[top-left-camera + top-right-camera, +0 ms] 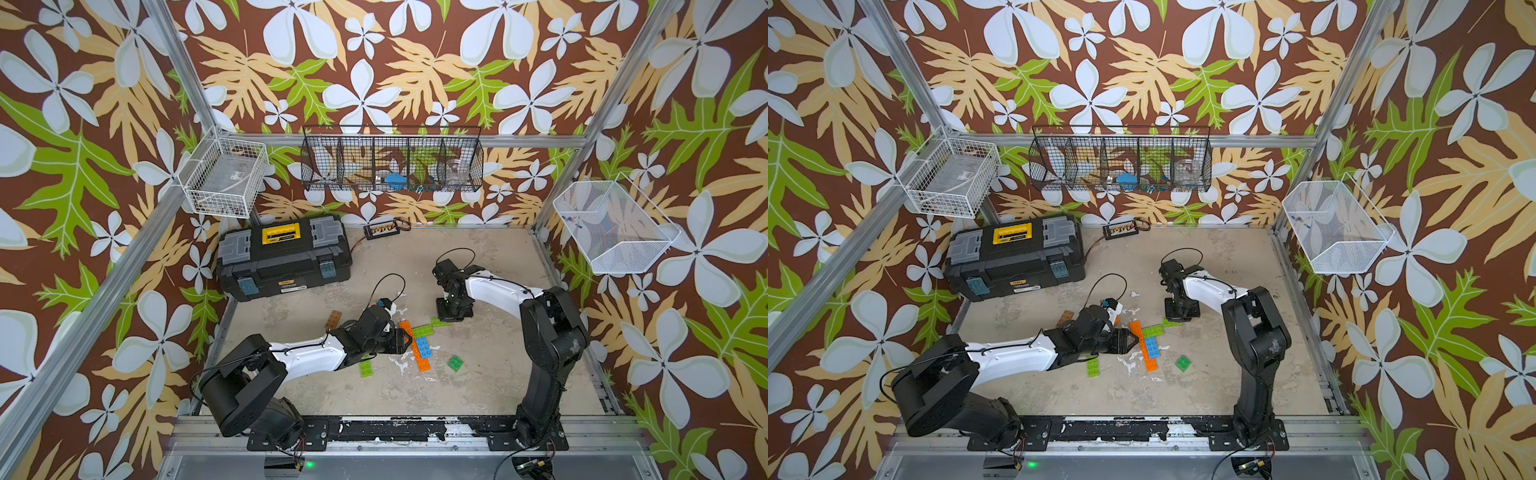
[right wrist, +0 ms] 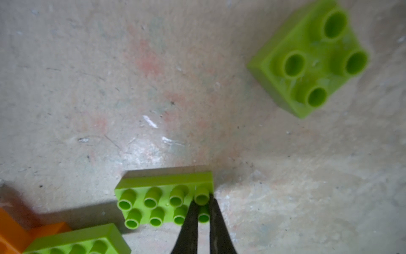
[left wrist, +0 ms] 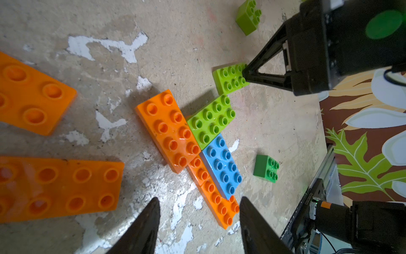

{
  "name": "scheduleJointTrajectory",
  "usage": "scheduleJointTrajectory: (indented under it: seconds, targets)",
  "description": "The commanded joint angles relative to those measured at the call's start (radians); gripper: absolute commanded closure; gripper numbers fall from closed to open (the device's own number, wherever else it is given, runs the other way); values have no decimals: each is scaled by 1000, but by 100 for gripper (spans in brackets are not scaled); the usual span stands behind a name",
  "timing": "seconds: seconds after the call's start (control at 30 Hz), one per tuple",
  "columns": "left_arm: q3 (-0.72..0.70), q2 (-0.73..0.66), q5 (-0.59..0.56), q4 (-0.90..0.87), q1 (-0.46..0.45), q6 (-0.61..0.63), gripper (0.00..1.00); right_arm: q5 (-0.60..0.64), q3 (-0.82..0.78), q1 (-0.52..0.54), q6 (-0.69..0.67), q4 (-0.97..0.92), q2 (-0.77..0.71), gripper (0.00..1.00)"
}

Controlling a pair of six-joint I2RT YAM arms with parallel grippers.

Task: Assemble a small pinwheel with lego
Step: Pick up the lego brick from the center of the board, then assemble the lego brick with the lego brick.

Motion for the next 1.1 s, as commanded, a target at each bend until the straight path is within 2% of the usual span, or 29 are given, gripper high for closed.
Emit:
scheduleJointTrajectory:
  seconds: [0.0,0.23,0.5,0.67,1.07]
  targets:
    - [17,0,-2,6,-1,13,41,85,1,-2,17,-41,-19,90]
    - [29,-33,-37,-21,12,20,41,106,1,23,1,-70,-103,89]
    - [-137,-256,-31,-29,162,-22,40,20,6,213,36,-127,-167,89]
    - [-215,-360,-49,-69,192,-33,39,-59,6,319,66,-116,-161,89]
    - [-238,-332,13,-67,177,-15,40,-165,0,384,114,-39,-113,89]
